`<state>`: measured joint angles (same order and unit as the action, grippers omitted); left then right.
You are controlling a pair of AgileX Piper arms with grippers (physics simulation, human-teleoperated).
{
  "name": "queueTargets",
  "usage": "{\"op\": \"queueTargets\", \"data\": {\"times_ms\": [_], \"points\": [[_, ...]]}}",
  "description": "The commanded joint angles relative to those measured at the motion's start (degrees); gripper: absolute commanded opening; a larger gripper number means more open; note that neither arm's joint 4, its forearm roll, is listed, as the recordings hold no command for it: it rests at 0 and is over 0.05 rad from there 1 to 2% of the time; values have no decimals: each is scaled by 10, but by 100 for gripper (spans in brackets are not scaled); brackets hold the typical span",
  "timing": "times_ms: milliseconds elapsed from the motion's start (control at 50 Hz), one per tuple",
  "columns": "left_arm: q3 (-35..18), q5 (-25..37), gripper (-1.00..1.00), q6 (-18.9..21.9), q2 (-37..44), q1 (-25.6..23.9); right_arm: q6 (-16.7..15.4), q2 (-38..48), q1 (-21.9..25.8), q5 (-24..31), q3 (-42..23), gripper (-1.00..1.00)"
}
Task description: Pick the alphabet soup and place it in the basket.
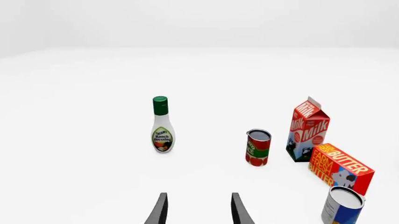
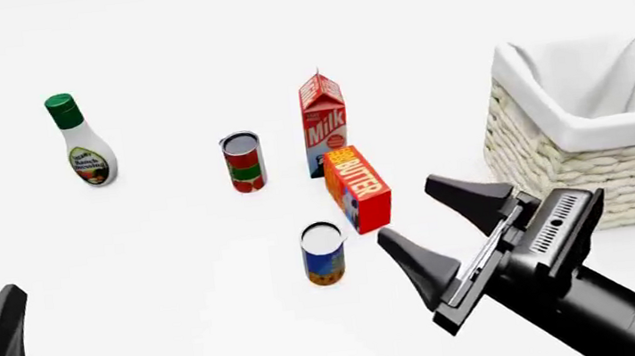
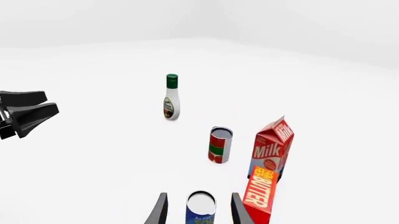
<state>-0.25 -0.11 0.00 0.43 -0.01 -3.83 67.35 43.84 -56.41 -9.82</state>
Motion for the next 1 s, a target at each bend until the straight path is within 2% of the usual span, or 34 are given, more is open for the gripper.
{"op": "queueTargets", "data": {"times_ms": [20,420,1000], "points": [[0,0,100,0,0,0,3,72,-2,-50,-11,100],[0,0,100,0,0,0,2,165,-9,-84,-46,100],[0,0,100,0,0,0,-3,268,-4,-89,-112,100]]}}
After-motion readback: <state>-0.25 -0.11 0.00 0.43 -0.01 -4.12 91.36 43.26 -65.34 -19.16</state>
